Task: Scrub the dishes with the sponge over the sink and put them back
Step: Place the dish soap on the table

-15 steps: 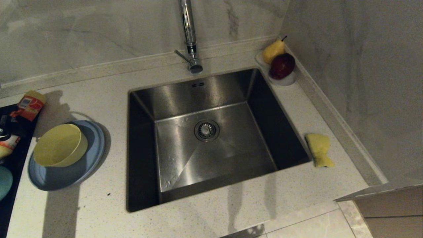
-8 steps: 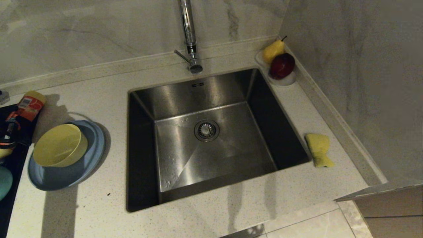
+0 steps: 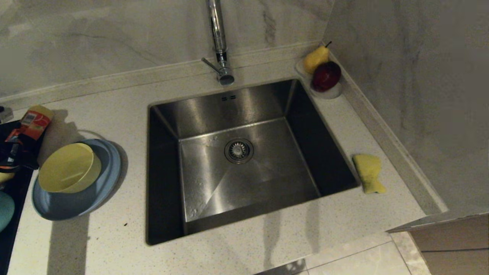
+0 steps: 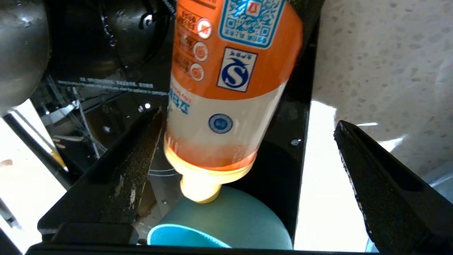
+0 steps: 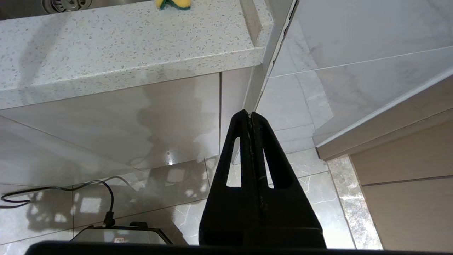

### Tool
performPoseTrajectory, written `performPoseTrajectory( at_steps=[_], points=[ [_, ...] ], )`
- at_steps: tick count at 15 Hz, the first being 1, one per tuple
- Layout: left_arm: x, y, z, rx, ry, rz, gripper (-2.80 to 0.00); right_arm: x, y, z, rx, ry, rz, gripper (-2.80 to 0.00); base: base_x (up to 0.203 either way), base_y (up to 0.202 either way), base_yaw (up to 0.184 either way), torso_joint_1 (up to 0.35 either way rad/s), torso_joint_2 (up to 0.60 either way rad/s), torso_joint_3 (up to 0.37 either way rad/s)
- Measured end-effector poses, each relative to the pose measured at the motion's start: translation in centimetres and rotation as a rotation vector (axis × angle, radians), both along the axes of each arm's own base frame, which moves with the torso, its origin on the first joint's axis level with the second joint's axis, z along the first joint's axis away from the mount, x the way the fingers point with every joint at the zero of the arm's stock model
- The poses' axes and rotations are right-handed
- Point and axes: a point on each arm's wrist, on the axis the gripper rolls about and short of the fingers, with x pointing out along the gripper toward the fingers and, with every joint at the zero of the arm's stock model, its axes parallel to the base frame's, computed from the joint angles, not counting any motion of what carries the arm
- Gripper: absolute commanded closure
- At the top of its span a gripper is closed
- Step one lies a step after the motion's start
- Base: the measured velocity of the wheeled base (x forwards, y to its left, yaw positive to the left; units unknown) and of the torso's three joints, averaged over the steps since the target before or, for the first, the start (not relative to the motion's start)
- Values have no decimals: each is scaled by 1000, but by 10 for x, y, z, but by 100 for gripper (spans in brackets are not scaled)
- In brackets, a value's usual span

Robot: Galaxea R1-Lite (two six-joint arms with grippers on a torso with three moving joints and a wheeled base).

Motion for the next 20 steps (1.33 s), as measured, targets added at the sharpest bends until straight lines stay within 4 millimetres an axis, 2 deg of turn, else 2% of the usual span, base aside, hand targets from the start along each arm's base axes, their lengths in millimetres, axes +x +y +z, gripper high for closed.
performPoseTrajectory(
  at_steps=[1, 12, 16, 20],
  points=[
    [0, 0, 0, -4, -1, -3, 0, 0, 0, 0, 0, 0, 0, 0, 0, 0, 0, 0, 0, 0],
    [2, 2, -3, -30, -21, 12, 0, 0, 0, 0, 0, 0, 0, 0, 0, 0, 0, 0, 0, 0],
    [1, -1, 20, -108, -166, 32, 0, 0, 0, 0, 0, 0, -1, 0, 0, 0, 0, 0, 0, 0],
    [-13, -13, 41, -156, -233, 40, 0, 0, 0, 0, 0, 0, 0, 0, 0, 0, 0, 0, 0, 0]
  ],
)
